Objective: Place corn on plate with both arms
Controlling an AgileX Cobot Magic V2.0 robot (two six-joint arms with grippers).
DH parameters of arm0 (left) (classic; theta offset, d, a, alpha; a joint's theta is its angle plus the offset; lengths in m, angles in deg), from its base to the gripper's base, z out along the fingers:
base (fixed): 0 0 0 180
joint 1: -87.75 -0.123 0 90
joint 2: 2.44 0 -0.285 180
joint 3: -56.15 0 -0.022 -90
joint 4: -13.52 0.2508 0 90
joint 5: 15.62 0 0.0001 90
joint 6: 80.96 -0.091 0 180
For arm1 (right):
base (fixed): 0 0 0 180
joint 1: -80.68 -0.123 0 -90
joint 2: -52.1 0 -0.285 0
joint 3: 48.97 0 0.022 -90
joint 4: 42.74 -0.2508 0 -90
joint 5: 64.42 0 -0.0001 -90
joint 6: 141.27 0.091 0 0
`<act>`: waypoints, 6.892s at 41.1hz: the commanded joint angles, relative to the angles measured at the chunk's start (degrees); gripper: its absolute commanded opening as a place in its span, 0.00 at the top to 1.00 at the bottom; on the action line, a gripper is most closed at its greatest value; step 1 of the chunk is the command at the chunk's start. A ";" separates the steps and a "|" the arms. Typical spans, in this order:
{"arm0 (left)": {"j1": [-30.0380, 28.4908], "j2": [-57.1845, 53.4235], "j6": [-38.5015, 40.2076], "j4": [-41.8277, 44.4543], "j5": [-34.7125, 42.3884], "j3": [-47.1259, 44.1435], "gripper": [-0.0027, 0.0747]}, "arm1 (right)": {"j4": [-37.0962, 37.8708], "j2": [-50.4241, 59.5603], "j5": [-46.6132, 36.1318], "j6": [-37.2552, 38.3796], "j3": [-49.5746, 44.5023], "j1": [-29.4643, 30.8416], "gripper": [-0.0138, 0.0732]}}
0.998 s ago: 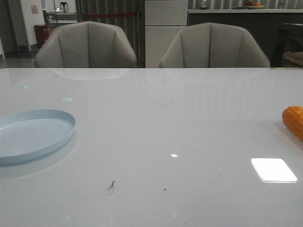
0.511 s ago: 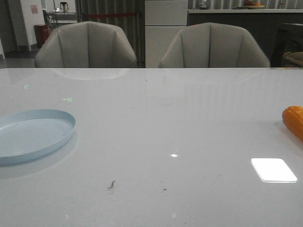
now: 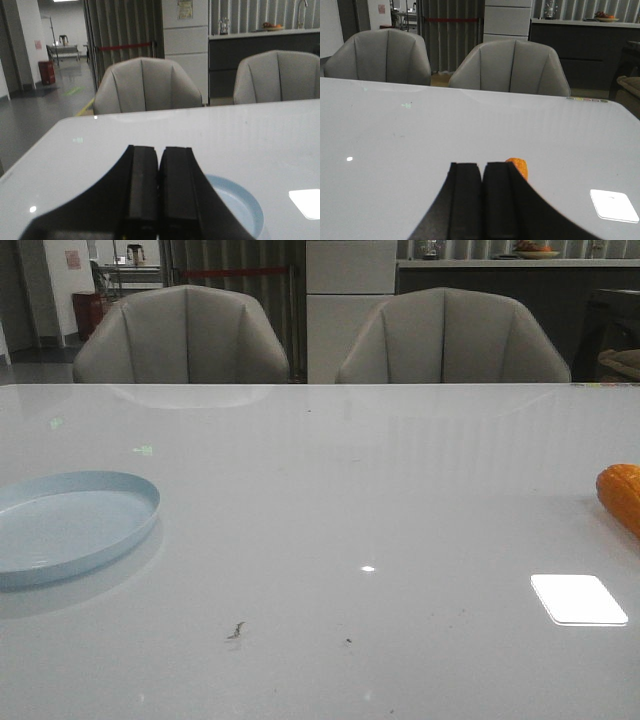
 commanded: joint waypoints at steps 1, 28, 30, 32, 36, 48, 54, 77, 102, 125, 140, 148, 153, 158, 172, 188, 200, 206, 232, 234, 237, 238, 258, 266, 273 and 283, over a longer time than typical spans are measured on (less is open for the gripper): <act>-0.09 -0.13 0.14 -0.45 10.62 -2.09 0.84 | -0.10 1.39 -8.60 -0.43 1.18 0.32 0.78; -0.09 17.50 0.14 2.71 -9.07 26.04 0.84 | -2.09 -16.27 8.09 5.24 29.59 0.32 0.77; -0.09 21.02 0.14 2.71 -9.53 27.48 0.84 | -2.09 -20.34 8.09 5.24 31.55 0.32 0.77; -0.09 24.54 0.14 2.71 -9.41 28.75 0.84 | -2.09 -24.38 8.03 5.24 33.04 0.32 0.77; -0.09 31.21 0.14 2.61 -7.73 29.68 0.84 | -2.09 -32.47 7.80 5.24 34.16 0.32 0.77; -0.09 48.34 0.14 -1.03 -5.15 29.68 0.84 | -2.09 -51.14 8.45 5.24 34.16 0.32 0.77; -0.09 51.89 0.14 -1.27 -5.28 29.68 0.83 | -2.09 -55.32 8.45 5.24 34.16 0.32 0.77; -1.18 59.80 0.14 -7.96 -6.52 31.35 0.30 | -2.09 -55.70 8.43 5.24 34.16 0.32 0.22; -9.75 89.69 0.14 -8.52 -35.62 61.46 0.37 | -2.09 -55.70 8.43 5.24 34.16 0.32 0.22; -9.75 107.68 0.14 -6.95 -38.82 71.50 0.37 | -2.09 -55.70 8.64 5.24 34.16 0.32 0.22; -9.75 108.70 0.14 -6.95 -41.13 71.50 0.64 | -2.09 -55.70 8.64 5.24 34.16 0.32 0.22; -9.75 108.70 0.14 -6.95 -41.39 71.59 0.84 | -2.09 -55.70 8.64 5.24 34.16 0.32 0.22; -9.75 108.70 0.14 -6.95 -41.57 72.29 0.84 | -2.09 -55.70 8.64 5.24 34.16 0.32 0.22; -9.63 108.70 0.14 -7.75 -43.31 74.91 0.84 | -2.09 -55.70 8.64 5.24 34.16 0.32 0.22; -9.22 108.70 0.14 -23.54 -53.68 85.99 0.84 | -2.09 -55.70 8.64 5.24 34.16 0.32 0.22; 1.39 108.70 -0.32 -33.98 -54.74 88.45 0.84 | -2.09 -55.70 8.64 5.24 34.16 0.32 0.22; 10.57 109.06 3.76 -32.93 -51.48 88.34 0.84 | -2.09 -55.70 8.64 5.24 34.16 0.32 0.22; 13.09 111.15 5.78 -29.88 -51.85 88.21 0.84 | -2.09 -55.70 8.64 5.24 34.16 0.32 0.22; 15.17 114.93 5.78 -17.81 -41.43 88.12 0.73 | -2.09 -55.70 8.36 5.24 34.16 0.32 0.22; 15.17 115.32 5.78 -17.58 -41.56 88.12 0.65 | -2.09 -55.70 8.30 5.24 34.16 0.32 0.22; 15.17 115.46 5.67 -17.32 -41.44 88.12 0.53 | -2.09 -55.70 8.30 5.24 34.16 0.32 0.22; 15.17 115.46 5.67 -17.32 -41.29 88.12 0.49 | -2.09 -55.70 8.30 5.24 34.16 0.32 0.22; 11.27 108.88 5.51 -6.76 -46.07 98.51 0.46 | -2.09 -55.70 8.99 5.29 34.21 0.32 0.22; 9.44 99.14 5.43 7.17 -41.37 95.36 0.46 | -2.20 -57.74 13.48 5.56 39.12 0.36 0.22; 5.32 88.11 5.69 4.71 -29.95 82.43 0.46 | -2.20 -66.42 21.75 5.91 50.58 2.66 0.22; 1.87 71.26 5.69 4.71 -16.07 55.43 0.46 | -0.95 -80.94 26.27 5.91 64.20 8.02 0.22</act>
